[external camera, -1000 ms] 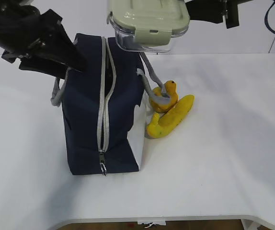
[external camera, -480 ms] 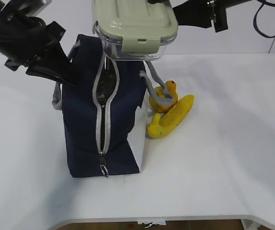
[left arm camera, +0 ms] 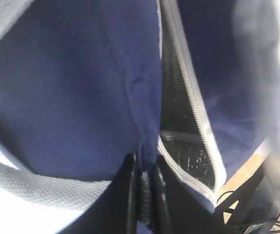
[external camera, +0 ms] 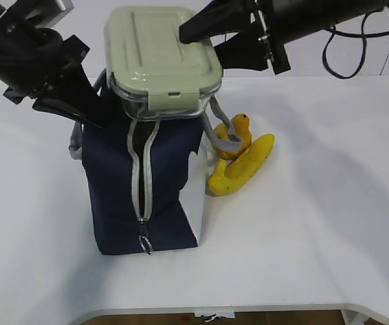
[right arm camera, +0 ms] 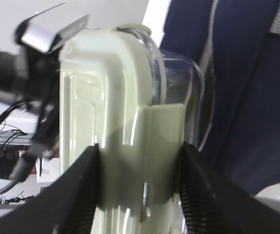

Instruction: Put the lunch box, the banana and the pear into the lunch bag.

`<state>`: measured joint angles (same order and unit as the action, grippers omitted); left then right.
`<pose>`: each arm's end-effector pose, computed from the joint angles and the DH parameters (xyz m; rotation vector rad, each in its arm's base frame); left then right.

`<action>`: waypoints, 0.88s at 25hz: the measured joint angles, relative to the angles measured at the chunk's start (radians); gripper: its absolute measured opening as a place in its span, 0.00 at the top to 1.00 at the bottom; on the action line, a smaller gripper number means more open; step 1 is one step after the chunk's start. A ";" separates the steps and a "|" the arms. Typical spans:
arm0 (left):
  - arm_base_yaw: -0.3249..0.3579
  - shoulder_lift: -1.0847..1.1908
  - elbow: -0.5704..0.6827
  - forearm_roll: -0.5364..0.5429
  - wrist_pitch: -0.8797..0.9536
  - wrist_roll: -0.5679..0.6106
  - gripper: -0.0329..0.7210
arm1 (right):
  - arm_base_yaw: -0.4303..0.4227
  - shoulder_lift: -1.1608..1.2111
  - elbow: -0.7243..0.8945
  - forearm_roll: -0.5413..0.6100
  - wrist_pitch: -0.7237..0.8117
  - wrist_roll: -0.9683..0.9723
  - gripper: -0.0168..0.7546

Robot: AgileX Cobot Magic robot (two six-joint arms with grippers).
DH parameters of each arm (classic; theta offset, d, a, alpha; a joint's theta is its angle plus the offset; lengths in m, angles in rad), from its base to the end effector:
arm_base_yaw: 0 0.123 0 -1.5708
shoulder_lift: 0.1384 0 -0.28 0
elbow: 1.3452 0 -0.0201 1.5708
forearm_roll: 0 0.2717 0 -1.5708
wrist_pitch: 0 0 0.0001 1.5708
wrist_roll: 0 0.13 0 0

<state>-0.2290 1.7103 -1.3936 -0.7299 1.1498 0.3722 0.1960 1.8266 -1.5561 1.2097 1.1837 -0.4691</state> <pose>0.3497 -0.1628 0.2518 0.4881 2.7044 -0.9708 0.3888 0.1920 0.3010 -0.3317 2.3628 1.5143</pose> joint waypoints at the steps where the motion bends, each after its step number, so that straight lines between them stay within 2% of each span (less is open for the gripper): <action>1: 0.000 0.000 0.000 0.001 0.000 0.000 0.94 | 0.000 0.016 0.000 0.000 -0.014 0.000 0.50; 8: 0.000 0.000 0.000 0.002 0.002 0.000 0.94 | 0.000 0.091 0.000 -0.070 -0.133 0.014 0.50; 22: 0.000 0.000 0.000 -0.056 0.005 0.000 0.94 | 0.057 0.137 -0.002 -0.109 -0.218 0.025 0.50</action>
<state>-0.2290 1.7103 -1.3936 -0.7861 1.1544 0.3722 0.2530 1.9637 -1.5583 1.1004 0.9661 -0.4446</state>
